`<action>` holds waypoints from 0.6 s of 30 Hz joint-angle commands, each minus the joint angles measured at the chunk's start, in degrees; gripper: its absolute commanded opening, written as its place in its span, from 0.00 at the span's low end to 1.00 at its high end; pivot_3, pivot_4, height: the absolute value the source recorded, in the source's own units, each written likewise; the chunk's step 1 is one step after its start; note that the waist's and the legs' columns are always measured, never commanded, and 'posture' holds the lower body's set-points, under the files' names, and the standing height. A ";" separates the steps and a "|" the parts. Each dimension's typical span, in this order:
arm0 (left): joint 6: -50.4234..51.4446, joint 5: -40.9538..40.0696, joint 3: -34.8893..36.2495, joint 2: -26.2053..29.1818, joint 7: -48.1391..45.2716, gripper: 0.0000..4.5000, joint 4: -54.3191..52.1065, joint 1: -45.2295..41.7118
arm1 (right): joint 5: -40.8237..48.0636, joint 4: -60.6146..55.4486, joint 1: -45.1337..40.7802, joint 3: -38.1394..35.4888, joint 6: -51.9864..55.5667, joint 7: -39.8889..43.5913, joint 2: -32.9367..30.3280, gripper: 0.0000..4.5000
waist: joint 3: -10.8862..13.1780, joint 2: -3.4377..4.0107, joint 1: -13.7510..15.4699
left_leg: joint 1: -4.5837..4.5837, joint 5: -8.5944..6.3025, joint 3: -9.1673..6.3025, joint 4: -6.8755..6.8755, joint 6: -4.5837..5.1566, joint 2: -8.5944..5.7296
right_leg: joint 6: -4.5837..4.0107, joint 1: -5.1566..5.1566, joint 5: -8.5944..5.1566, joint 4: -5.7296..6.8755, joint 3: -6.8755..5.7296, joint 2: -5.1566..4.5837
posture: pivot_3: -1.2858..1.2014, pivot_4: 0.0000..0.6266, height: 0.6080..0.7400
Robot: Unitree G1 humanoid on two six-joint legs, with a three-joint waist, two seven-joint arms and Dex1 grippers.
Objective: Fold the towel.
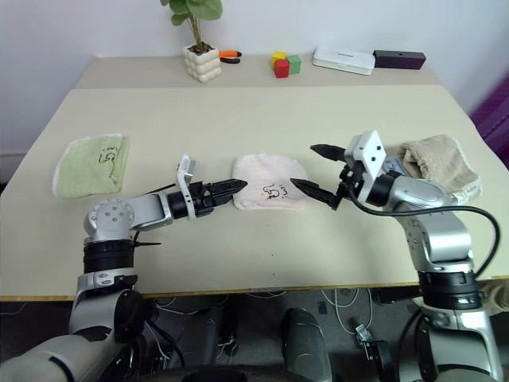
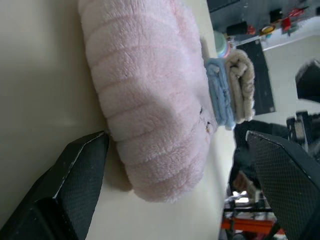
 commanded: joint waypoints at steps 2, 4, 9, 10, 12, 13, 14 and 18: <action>-0.47 1.05 -1.63 -3.75 0.84 1.00 3.20 -0.62 | 5.35 -2.83 1.03 -4.75 2.04 2.76 -2.89 0.98 | -0.02 -0.02 0.08 | 0.05 -0.01 -0.02 0.02 0.02 0.00 | -0.01 0.05 0.00 -0.01 0.00 -0.01 | 0.52 0.24 1.00; -1.17 1.17 -1.82 -5.38 0.56 1.00 4.32 -1.38 | 6.99 -3.36 0.95 -5.69 3.38 2.58 -3.00 0.98 | -0.03 -0.02 0.10 | 0.10 -0.03 -0.03 0.02 0.03 0.00 | -0.02 0.10 -0.01 -0.03 0.00 -0.02 | 0.52 0.24 1.00; -2.70 2.02 -0.54 -8.24 1.28 0.81 9.89 -3.82 | 8.91 -4.89 3.69 -7.67 4.39 4.41 -4.45 1.00 | -0.01 -0.05 0.12 | 0.08 -0.04 -0.05 0.02 0.06 -0.01 | -0.03 0.10 -0.01 -0.08 -0.01 -0.02 | 0.52 0.24 1.00; -3.24 2.41 -0.60 -8.28 1.24 0.70 10.70 -4.24 | 9.50 -5.03 4.19 -8.21 4.75 4.72 -4.80 1.00 | -0.01 -0.06 0.06 | 0.07 -0.05 -0.05 0.01 0.06 -0.01 | -0.02 0.10 -0.01 -0.11 -0.02 -0.02 | 0.52 0.24 1.00; -4.19 2.63 0.20 -8.41 1.42 0.48 12.35 -5.33 | 9.85 -5.22 4.69 -8.94 4.73 4.35 -5.05 1.00 | 0.00 -0.05 -0.12 | 0.05 -0.05 -0.04 0.01 0.07 0.00 | -0.02 0.08 0.00 -0.12 -0.01 -0.02 | 0.52 0.24 1.00; -4.72 2.87 0.25 -8.34 1.28 0.35 12.96 -5.78 | 9.94 -5.43 4.87 -9.02 4.85 4.27 -5.07 1.00 | 0.00 -0.06 -0.06 | 0.06 -0.05 -0.03 0.00 0.07 0.00 | -0.02 0.06 0.00 -0.10 -0.01 -0.02 | 0.52 0.24 1.00; -5.13 3.04 0.31 -8.29 1.13 0.24 13.49 -6.15 | 9.96 -5.65 4.96 -9.01 4.96 4.15 -5.00 1.00 | -0.01 -0.05 -0.03 | 0.07 -0.05 -0.05 0.01 0.07 0.00 | -0.02 0.07 0.00 -0.08 -0.02 -0.01 | 0.52 0.24 1.00; -7.23 3.17 1.12 -8.70 1.36 0.01 14.76 -7.26 | 11.40 -6.64 4.76 -9.59 5.65 3.31 -4.35 1.00 | -0.02 -0.04 -0.08 | 0.11 -0.05 -0.06 0.01 0.07 0.01 | -0.06 0.10 -0.02 -0.09 -0.01 -0.01 | 0.52 0.24 1.00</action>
